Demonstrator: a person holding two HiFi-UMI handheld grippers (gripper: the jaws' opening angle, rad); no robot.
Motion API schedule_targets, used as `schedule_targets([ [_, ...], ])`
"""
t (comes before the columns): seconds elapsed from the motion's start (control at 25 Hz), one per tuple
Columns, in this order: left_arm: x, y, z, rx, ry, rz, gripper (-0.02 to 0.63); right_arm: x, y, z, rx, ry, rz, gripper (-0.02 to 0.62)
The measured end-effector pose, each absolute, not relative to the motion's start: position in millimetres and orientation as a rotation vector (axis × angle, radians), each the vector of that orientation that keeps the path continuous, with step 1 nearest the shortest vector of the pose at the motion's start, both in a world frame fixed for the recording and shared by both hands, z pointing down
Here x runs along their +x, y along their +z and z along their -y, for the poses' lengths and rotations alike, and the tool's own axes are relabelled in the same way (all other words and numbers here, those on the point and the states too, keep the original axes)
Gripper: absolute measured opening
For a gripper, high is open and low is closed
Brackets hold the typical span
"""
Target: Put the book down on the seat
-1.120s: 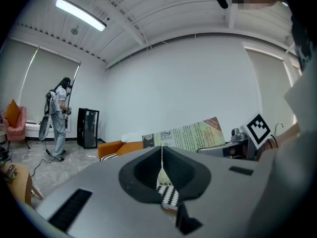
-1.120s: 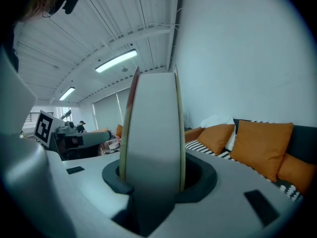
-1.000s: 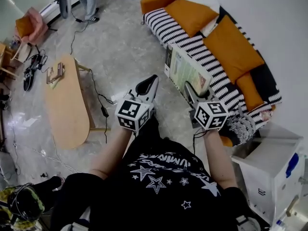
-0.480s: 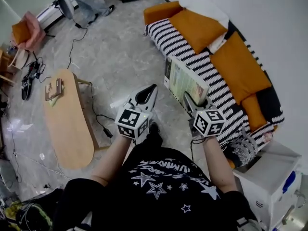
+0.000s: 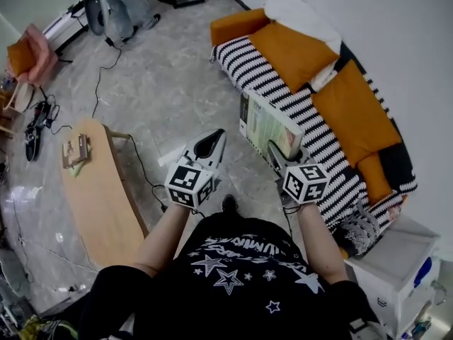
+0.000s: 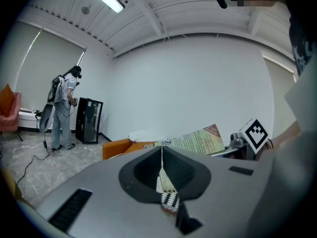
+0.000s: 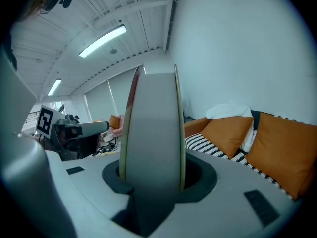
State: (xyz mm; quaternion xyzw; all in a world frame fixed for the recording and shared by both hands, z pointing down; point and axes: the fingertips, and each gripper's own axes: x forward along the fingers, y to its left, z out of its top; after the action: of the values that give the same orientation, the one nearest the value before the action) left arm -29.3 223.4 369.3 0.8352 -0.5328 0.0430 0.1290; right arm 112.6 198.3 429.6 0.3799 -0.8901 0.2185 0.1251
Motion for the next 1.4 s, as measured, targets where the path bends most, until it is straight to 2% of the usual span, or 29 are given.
schedule_targets([
  [0.52, -52, 386, -176, 2.403, 0.106, 1.511, 0.015, 99, 454, -146, 1.133, 0.698, 2.537, 0.17],
  [0.96, -74, 389, -45, 2.343, 0.127, 1.609, 0.015, 64, 470, -1, 1.02, 0.732, 2.593, 0.17],
  [1.4, -69, 391, 67, 2.297, 0.128, 1.597, 0.015, 67, 478, 122, 0.962, 0.786, 2.571, 0.17],
])
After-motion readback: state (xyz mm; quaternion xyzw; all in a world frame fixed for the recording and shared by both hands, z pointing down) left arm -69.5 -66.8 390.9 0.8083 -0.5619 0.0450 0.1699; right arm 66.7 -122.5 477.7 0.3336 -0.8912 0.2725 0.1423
